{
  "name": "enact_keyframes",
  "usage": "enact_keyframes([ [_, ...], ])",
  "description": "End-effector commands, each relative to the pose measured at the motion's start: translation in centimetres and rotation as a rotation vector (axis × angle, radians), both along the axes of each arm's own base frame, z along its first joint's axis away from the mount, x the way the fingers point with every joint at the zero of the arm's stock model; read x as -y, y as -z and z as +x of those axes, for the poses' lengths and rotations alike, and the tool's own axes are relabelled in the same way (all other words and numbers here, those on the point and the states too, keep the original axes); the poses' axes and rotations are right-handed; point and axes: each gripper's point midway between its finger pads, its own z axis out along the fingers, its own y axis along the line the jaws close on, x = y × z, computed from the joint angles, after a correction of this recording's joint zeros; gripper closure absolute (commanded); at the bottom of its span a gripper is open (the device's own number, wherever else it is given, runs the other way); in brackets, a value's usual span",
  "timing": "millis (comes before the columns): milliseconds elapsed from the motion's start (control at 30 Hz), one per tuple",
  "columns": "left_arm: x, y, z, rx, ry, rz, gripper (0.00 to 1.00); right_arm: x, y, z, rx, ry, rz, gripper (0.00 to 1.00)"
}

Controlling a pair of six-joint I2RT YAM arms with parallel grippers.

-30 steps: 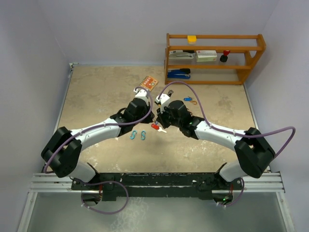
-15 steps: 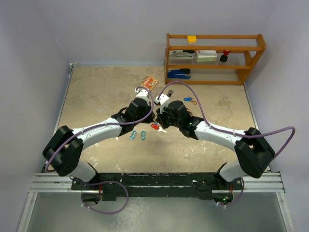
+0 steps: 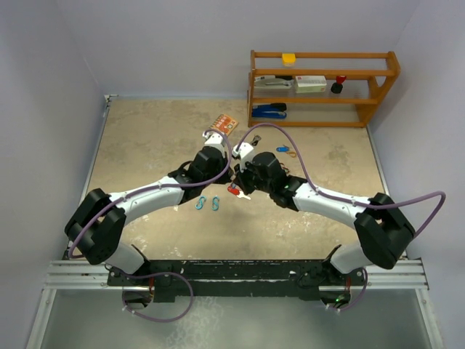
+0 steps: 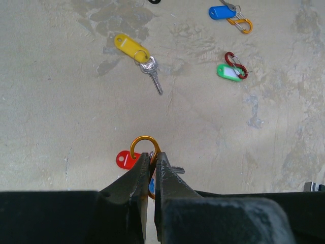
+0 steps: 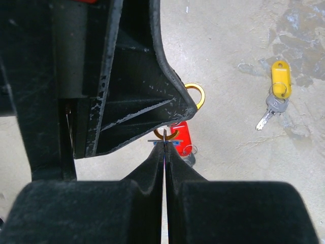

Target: Put the keys on the keyring

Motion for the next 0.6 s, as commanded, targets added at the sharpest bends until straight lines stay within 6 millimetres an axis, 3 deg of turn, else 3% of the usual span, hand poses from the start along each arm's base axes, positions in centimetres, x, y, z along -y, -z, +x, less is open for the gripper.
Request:
enact_keyframes([
  [0,1.2,-2.9,1.5,0.076,-0.016,-0.057,1.0,-0.2,-1.9,-0.3,0.049,-0.014,0.04,1.0],
  [367,0.7,-3.4,1.6,0.084,-0.047,-0.066,1.0,0.4,-2.1,0.1,0.064,0.015,0.024,1.0],
  [467,0.4,-3.7,1.7,0.095,-0.06,-0.067,0.85,0.4,-2.1,0.2,0.063,0.021,0.02,1.0],
  [567,0.1,-4.0,1.7,0.104,-0.075,-0.065,0.6,0.6,-2.2,0.4,0.067,0.033,0.015,1.0],
])
